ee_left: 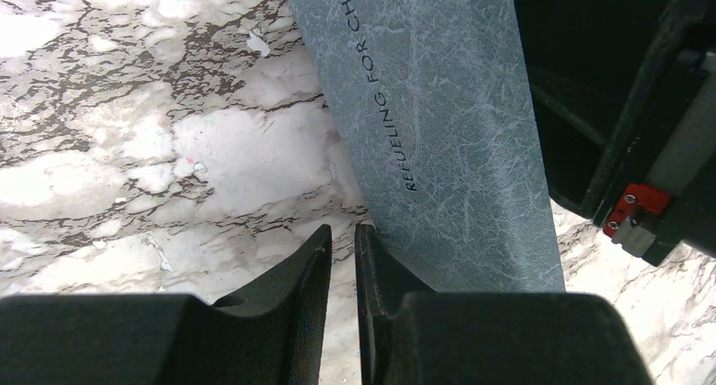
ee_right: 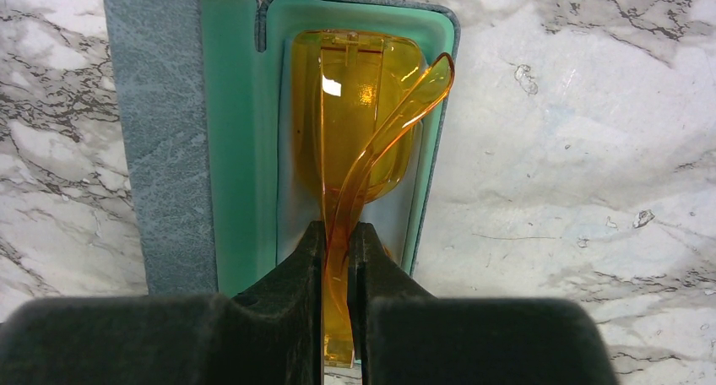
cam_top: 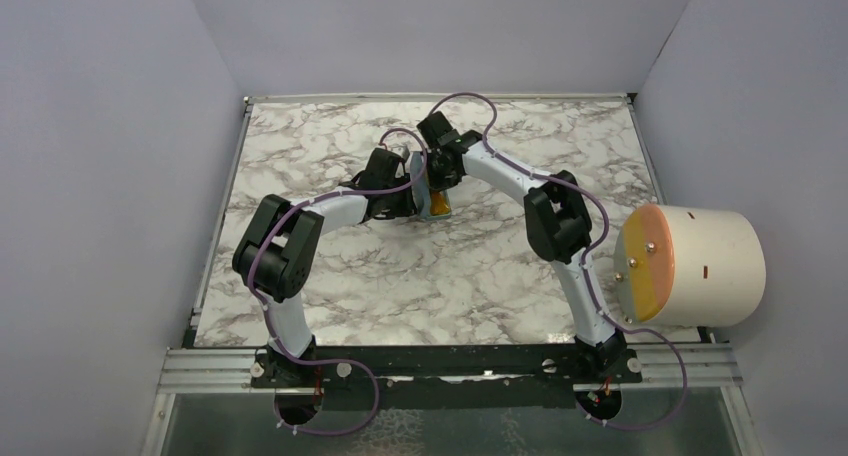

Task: Organize the sunglasses
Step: Place the sunglasses in the sunglasses case.

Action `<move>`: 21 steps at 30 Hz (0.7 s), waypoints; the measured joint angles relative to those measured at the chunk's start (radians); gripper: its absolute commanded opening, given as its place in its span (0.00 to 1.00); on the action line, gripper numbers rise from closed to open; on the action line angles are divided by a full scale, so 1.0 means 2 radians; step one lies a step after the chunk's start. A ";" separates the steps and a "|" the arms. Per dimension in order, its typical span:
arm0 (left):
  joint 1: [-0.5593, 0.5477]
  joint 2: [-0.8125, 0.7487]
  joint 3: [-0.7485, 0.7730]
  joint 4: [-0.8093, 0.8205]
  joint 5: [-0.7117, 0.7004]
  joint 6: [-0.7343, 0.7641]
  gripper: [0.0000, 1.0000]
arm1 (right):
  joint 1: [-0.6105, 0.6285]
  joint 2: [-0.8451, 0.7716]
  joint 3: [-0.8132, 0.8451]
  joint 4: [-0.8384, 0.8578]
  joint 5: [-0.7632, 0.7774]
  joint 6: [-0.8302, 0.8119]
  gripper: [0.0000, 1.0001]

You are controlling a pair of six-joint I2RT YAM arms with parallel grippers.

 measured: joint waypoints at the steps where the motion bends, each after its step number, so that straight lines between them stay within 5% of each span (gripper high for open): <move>1: 0.000 0.000 0.000 0.000 0.000 0.000 0.19 | 0.000 0.000 0.000 0.000 0.000 0.000 0.02; 12: 0.000 0.000 0.000 0.000 0.000 0.000 0.19 | 0.000 0.000 -0.015 0.017 0.000 0.002 0.31; 21: 0.000 0.000 0.000 0.000 0.000 0.000 0.19 | 0.000 -0.006 -0.024 0.023 0.001 0.002 0.33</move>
